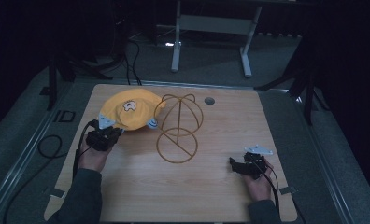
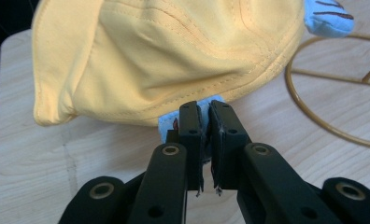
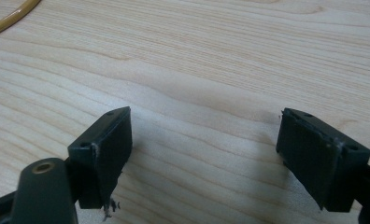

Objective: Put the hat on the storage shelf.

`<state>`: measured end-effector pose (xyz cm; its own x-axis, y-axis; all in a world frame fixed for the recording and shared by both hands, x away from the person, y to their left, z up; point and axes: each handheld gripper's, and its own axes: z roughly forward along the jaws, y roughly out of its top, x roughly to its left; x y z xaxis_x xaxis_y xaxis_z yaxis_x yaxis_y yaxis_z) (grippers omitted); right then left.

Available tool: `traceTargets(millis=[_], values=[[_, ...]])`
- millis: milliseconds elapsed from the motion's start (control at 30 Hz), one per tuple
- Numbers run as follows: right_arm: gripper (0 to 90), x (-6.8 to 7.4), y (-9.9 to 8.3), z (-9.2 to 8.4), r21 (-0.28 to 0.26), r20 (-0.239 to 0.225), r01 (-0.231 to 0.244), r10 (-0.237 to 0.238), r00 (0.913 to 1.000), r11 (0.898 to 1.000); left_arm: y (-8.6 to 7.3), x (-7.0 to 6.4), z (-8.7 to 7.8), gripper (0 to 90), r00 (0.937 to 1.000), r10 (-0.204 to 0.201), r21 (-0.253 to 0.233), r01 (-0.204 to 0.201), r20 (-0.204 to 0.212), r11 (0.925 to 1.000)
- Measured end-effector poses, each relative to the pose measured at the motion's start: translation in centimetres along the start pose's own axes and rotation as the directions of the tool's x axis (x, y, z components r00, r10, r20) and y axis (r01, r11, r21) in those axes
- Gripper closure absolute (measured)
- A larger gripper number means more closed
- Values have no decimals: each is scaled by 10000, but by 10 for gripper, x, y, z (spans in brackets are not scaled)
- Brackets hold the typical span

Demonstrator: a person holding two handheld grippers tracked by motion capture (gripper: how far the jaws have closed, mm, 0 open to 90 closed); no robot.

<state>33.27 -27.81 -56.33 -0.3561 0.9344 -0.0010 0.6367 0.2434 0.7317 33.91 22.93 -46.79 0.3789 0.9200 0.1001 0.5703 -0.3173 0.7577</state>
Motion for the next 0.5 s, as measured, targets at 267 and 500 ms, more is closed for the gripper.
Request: traceTargets(millis=[267, 500], values=[[182, 0, 0, 0, -1, -7, -11, 11, 10000, 10000, 13, 2, -11, 843, 10000, -86, -382, 88, 47, 9992], [182, 0, 0, 0, -1, -4, -27, 27, 10000, 10000, 29, 8, -23, 843, 9996, -268, -812, 269, 30, 9963]])
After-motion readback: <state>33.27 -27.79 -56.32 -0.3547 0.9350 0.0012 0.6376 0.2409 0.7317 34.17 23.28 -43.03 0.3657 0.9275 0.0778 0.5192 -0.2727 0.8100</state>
